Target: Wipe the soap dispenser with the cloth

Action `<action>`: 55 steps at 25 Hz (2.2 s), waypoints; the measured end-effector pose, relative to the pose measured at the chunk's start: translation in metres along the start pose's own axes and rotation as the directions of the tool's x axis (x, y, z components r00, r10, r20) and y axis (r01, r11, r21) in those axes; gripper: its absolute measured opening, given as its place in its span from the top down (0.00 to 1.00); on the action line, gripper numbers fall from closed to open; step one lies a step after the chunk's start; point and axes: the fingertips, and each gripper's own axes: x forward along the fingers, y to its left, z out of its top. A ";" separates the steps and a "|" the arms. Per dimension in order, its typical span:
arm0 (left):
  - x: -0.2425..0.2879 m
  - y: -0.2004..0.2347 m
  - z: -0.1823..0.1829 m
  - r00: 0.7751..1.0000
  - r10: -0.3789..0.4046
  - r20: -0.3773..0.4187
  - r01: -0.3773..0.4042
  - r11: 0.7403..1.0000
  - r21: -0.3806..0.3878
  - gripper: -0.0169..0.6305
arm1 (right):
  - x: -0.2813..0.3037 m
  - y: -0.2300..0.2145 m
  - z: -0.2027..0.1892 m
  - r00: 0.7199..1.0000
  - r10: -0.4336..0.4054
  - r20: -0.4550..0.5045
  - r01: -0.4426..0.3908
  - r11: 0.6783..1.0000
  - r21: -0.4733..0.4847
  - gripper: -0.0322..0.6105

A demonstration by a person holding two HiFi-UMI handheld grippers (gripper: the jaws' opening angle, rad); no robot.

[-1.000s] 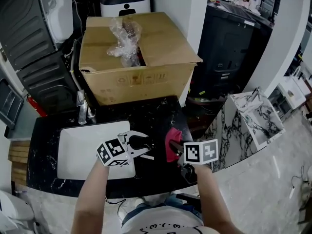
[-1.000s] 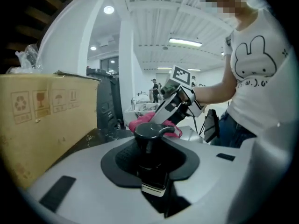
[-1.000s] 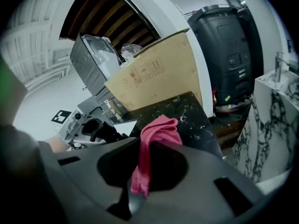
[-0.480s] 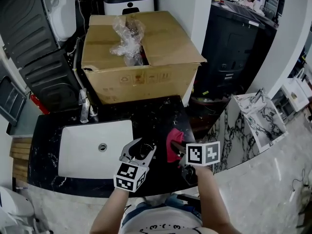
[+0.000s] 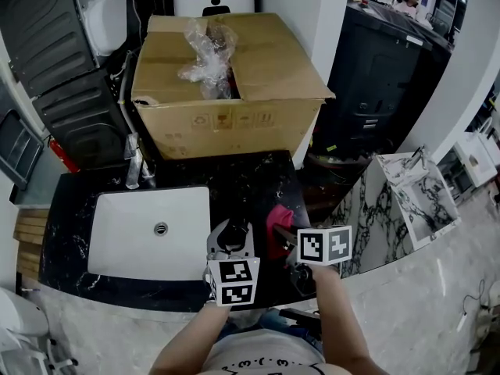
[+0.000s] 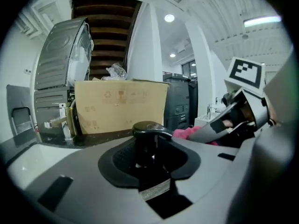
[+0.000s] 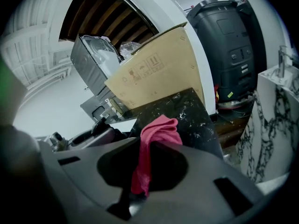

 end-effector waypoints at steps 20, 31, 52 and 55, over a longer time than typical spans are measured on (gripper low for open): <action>-0.044 0.043 -0.014 0.854 -0.493 0.169 0.488 0.870 0.070 0.66 | 0.006 0.020 -0.001 0.999 0.036 -0.002 -0.036 0.999 -0.017 0.87; -0.028 0.030 -0.030 0.959 -0.277 0.054 0.277 0.961 0.014 0.62 | 0.006 0.023 -0.002 0.999 0.032 0.001 -0.032 0.999 -0.019 0.87; -0.039 0.028 -0.030 0.817 -0.529 0.230 0.572 0.794 -0.204 0.62 | 0.013 0.086 -0.012 0.963 0.256 -0.082 -0.265 0.955 -0.134 0.87; -0.039 0.024 -0.030 0.826 -0.526 0.200 0.560 0.805 -0.197 0.60 | 0.020 0.094 -0.019 0.964 0.241 -0.110 -0.256 0.953 -0.160 0.87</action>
